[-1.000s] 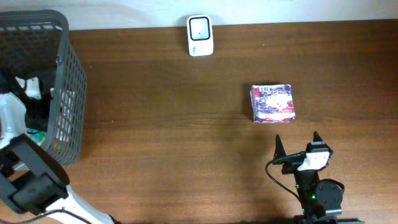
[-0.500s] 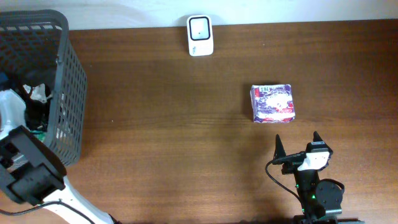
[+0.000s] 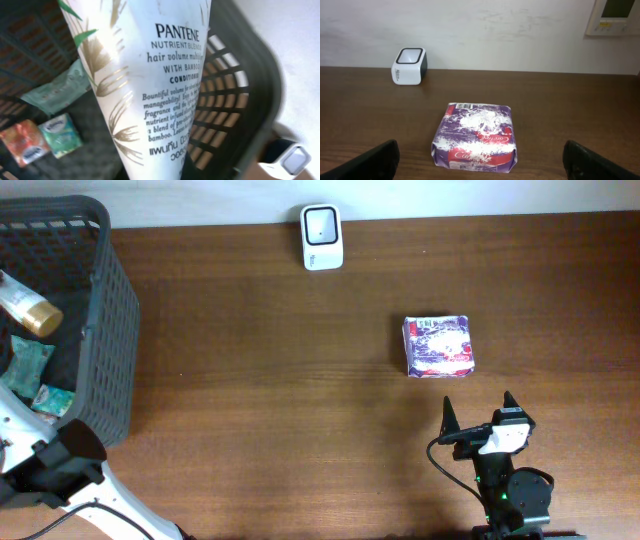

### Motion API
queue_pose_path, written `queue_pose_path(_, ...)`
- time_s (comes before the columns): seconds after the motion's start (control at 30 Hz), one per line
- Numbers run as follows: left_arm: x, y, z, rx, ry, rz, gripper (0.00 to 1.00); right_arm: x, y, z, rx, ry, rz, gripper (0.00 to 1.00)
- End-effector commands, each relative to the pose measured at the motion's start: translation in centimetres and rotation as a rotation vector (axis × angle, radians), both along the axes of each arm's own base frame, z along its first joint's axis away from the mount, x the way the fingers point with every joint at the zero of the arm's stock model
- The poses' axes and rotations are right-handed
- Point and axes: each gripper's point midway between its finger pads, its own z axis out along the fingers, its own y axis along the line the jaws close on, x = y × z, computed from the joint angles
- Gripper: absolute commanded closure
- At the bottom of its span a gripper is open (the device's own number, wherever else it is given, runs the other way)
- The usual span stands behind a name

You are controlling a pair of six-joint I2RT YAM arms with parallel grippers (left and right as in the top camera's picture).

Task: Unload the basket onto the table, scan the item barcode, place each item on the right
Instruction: 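Reach the left gripper into the basket and grasp the white Pantene tube, then lift the Pantene tube and hold it up at the scanner window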

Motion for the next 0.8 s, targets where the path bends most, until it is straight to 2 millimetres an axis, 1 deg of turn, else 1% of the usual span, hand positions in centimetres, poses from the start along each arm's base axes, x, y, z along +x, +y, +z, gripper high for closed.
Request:
queue_pose_path(0.0, 0.5, -5.1, 5.2, -0.104, -0.19, -0.119, 1.0, 0.0, -0.3, -0.4, 0.0, 0.006, -0.012, 0.01)
queue_pose_path(0.07, 0.5, -7.7, 6.8, -0.105, -0.236, -0.219, 1.0, 0.0, -0.3, -0.4, 0.0, 0.006, -0.012, 0.01)
queue_pose_path(0.17, 0.8, -14.5, 8.8, 0.001, -0.278, -0.479, 1.0, 0.0, -0.3, -0.4, -0.001, 0.006, -0.012, 0.01)
queue_pose_path(0.23, 1.1, -18.1, 9.2, 0.046, -0.29, -0.611, 1.0, 0.0, -0.3, -0.4, 0.0, 0.006, -0.012, 0.01)
queue_pose_path(0.27, 1.4, -21.5, 9.1, 0.057, -0.291, -0.712, 1.0, 0.0, -0.3, -0.4, -0.001, 0.006, -0.012, 0.01)
queue_pose_path(0.33, 1.6, -26.5, 8.3, 0.029, -0.266, -0.828, 1.0, 0.0, -0.3, -0.4, -0.001, 0.006, -0.012, 0.01)
queue_pose_path(0.37, 1.6, -29.2, 7.3, 0.031, -0.228, -0.881, 1.0, 0.0, -0.3, -0.4, 0.0, 0.006, -0.012, 0.01)
queue_pose_path(0.4, 1.6, -32.0, 5.6, 0.053, -0.161, -0.928, 1.0, 0.0, -0.3, -0.4, -0.001, 0.006, -0.012, 0.01)
queue_pose_path(0.43, 1.4, -34.6, 3.5, 0.086, -0.078, -0.971, 1.0, 0.0, -0.3, -0.4, -0.001, 0.006, -0.012, 0.01)
queue_pose_path(0.53, -0.1, -40.1, -2.1, 0.125, 0.126, -1.088, 1.0, 0.0, -0.3, -0.4, -0.001, 0.006, -0.012, 0.01)
queue_pose_path(0.57, -0.6, -41.4, -3.5, 0.13, 0.17, -1.118, 1.0, 0.0, -0.3, -0.4, 0.0, 0.006, -0.012, 0.01)
queue_pose_path(0.6, -1.2, -43.2, -5.6, 0.143, 0.231, -1.151, 1.0, 0.0, -0.3, -0.4, 0.0, 0.006, -0.012, 0.01)
queue_pose_path(0.63, -1.7, -44.6, -7.3, 0.16, 0.27, -1.182, 1.0, 0.0, -0.3, -0.4, -0.001, 0.006, -0.012, 0.01)
queue_pose_path(0.7, -2.3, -46.4, -9.6, 0.184, 0.317, -1.224, 1.0, 0.0, -0.3, -0.4, -0.001, 0.006, -0.012, 0.01)
queue_pose_path(0.73, -3.0, -47.4, -11.4, 0.203, 0.358, -1.239, 1.0, 0.0, -0.3, -0.4, 0.0, 0.006, -0.012, 0.01)
queue_pose_path(0.77, -3.2, -47.5, -12.2, 0.22, 0.383, -1.224, 1.0, 0.0, -0.3, -0.4, 0.0, 0.006, -0.012, 0.01)
